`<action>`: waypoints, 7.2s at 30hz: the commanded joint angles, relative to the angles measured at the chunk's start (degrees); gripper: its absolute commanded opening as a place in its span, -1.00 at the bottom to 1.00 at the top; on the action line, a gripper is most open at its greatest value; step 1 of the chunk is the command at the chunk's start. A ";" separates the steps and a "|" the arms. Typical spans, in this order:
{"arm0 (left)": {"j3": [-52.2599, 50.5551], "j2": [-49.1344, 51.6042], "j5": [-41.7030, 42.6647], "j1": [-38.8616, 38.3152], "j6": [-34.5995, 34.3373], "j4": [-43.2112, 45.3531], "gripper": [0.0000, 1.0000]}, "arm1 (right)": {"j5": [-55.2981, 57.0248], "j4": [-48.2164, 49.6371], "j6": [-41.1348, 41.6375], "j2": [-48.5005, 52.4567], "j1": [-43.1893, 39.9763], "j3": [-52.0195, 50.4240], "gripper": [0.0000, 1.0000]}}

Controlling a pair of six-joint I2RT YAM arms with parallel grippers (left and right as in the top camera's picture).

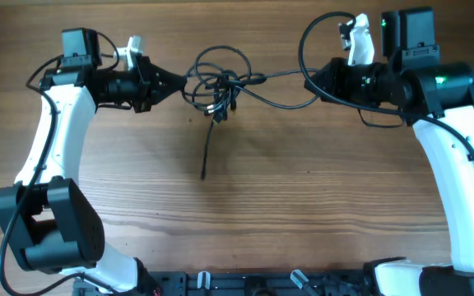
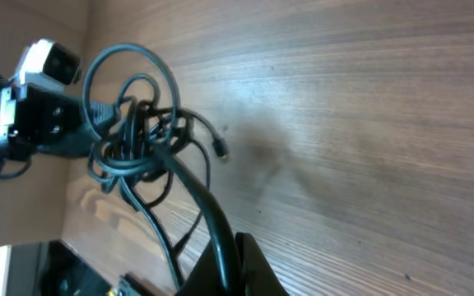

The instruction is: Untangle cables

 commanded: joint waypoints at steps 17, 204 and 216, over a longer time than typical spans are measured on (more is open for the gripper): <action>-0.28 -0.24 -41.40 -9.57 4.90 -5.70 -0.92 | 12.39 -7.96 -9.68 11.34 -2.80 1.22 0.13; -0.28 7.93 -17.68 -24.00 5.09 15.26 -0.92 | -11.76 28.09 18.38 25.07 -5.64 4.76 -0.91; -0.28 7.93 -29.81 -24.00 6.40 5.40 -0.92 | 14.60 11.91 9.57 20.79 -8.66 4.76 -0.91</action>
